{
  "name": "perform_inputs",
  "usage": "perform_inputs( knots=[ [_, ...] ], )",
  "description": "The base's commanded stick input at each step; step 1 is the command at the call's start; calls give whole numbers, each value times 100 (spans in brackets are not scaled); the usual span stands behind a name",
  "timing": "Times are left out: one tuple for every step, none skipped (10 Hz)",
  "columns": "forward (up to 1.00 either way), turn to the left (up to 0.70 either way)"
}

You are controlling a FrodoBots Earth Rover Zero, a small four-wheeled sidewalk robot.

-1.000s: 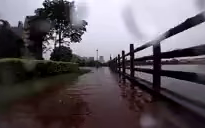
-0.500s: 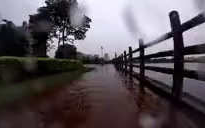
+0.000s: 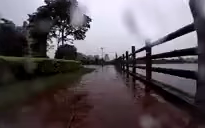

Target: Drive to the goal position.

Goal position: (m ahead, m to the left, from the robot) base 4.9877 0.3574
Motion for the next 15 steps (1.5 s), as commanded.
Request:
perform_inputs(
  knots=[
    [100, 6],
    [100, 19],
    [100, 28],
    [100, 22],
    [100, 10],
    [100, 0],
    [100, 0],
    [100, 0],
    [100, 0],
    [100, 0],
    [100, 0],
    [100, 0],
    [100, 0],
    [100, 0],
    [100, -2]
  ],
)
